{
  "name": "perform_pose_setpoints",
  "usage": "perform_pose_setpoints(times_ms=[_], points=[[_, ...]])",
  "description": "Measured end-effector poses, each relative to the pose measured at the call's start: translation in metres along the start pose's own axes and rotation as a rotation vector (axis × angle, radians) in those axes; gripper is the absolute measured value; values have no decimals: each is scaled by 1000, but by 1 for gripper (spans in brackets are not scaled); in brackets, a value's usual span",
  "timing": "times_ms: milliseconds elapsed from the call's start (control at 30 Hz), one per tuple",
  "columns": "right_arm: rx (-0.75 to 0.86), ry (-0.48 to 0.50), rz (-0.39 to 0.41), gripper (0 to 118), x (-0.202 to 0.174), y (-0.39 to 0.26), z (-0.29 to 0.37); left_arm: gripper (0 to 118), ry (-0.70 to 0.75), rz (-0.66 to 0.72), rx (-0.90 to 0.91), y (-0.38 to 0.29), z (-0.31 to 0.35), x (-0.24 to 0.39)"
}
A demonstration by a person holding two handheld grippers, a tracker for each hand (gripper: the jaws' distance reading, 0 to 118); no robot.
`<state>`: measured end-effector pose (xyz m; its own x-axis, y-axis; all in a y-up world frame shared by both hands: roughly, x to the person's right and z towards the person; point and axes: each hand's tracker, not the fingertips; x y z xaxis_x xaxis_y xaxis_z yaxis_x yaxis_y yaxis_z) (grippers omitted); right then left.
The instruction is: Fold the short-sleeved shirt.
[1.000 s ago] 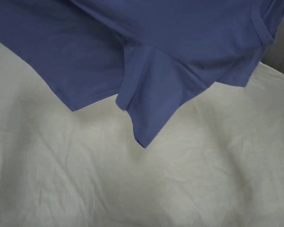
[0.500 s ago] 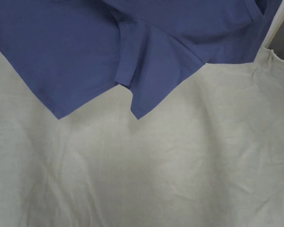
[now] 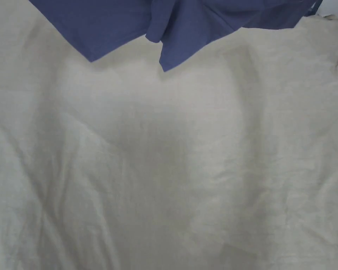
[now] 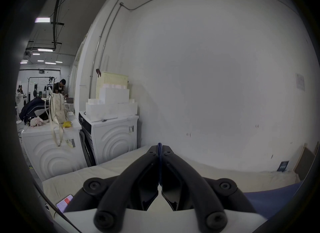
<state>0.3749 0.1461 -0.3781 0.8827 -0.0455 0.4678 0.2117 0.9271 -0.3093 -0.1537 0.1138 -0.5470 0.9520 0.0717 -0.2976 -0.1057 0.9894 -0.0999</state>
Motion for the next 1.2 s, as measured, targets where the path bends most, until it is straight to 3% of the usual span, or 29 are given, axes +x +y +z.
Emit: perform_pose_setpoints(times_ms=[67,100,267,433,567,700,1200], points=[[-41,4,-9,8,2,-9,2,0,-9,9,-68,-33,-8,-2],[-68,6,-21,8,1,-57,-37,0,-11,8,-95,-49,-10,-2],[-228,11,-18,8,10,-140,-61,0,-18,-79,-236,-142,-8,-12],[-376,17,-93,8,24,-232,-54,0,-18,-85,-404,-226,16,-46],[-438,15,-96,8,44,-291,-36,0,-7,-61,-505,-276,47,-84],[-487,29,-155,8,69,-332,-12,0,-6,-24,-566,-305,78,-122],[-516,91,-45,8,94,-412,121,0,8,48,-573,-337,206,-223]])
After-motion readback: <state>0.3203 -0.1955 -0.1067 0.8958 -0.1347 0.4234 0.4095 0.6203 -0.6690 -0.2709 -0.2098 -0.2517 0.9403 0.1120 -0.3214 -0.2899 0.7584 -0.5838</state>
